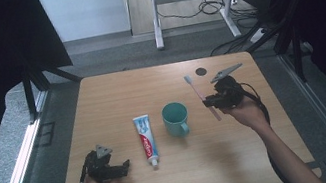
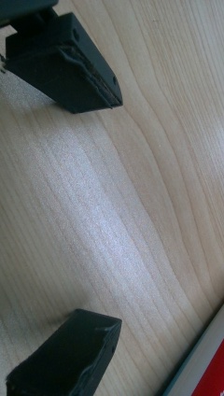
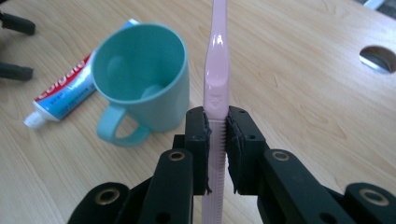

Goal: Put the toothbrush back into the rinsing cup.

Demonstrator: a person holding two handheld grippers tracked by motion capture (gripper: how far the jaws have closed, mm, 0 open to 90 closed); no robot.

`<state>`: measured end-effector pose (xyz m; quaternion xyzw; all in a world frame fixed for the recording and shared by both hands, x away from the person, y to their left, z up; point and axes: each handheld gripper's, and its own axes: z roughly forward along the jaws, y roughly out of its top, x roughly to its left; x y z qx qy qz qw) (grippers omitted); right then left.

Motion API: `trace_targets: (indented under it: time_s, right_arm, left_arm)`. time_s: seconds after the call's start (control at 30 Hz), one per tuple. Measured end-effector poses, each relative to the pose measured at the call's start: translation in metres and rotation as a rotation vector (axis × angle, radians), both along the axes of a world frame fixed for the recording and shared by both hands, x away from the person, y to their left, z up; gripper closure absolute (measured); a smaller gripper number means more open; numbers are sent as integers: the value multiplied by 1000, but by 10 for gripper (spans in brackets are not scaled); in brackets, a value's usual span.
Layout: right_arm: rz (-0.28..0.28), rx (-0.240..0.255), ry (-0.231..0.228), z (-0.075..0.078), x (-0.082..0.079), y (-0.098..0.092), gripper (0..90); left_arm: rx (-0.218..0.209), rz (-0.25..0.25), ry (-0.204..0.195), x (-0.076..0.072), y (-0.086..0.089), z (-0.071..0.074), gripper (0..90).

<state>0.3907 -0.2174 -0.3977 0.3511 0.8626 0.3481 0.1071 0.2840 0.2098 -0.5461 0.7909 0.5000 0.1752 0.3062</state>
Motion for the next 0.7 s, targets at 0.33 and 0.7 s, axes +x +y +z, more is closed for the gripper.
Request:
trace_targets:
  time_s: [0.33,0.7]
  right_arm:
    - [31,45,-46,6,-3,13,786]
    - [61,101,-84,17,-4,27,786]
  left_arm:
    - [1,-2,-1,0,0,0,0]
    - [1,-2,-1,0,0,0,0]
